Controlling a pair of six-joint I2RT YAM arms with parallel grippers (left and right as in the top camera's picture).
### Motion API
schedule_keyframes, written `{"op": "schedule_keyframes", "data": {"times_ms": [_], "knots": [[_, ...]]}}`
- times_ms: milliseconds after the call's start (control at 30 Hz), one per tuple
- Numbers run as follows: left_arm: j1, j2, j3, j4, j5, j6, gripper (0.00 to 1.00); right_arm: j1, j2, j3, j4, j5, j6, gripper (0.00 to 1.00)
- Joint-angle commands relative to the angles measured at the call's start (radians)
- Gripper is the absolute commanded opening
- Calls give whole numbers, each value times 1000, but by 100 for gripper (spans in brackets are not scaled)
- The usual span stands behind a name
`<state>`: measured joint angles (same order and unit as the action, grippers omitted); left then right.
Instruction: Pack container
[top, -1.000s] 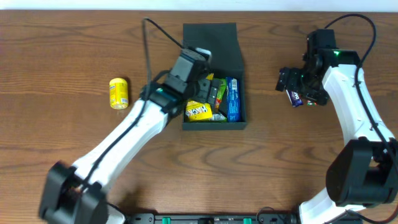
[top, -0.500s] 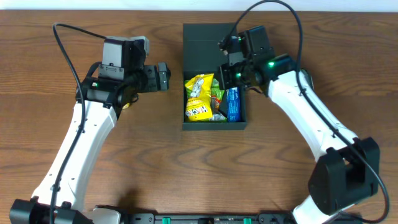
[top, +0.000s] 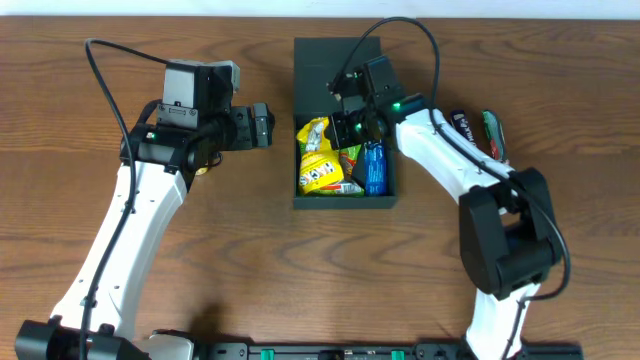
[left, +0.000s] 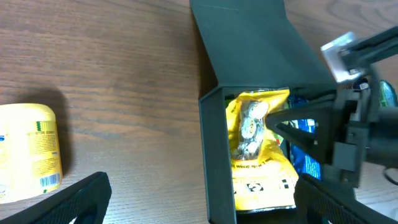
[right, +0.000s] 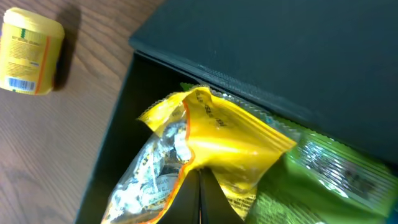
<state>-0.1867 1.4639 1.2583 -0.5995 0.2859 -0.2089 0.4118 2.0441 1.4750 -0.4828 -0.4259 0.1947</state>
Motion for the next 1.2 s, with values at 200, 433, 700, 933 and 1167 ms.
{"op": "schedule_keyframes", "data": {"times_ms": [200,433,700,933,1167], "knots": [[4,2,18,-17,-6,9,95,3,-18,22,-64,-28,10,1],[4,2,18,-24,-8,15,95,13,-156,27,-66,-105,-8,1],[4,2,18,-24,-8,15,95,53,42,21,-71,-146,-12,1],[4,2,18,-24,-8,15,95,53,130,21,-102,-140,-9,1],[4,2,18,-25,-9,30,95,34,-53,24,-120,-192,-48,1]]}}
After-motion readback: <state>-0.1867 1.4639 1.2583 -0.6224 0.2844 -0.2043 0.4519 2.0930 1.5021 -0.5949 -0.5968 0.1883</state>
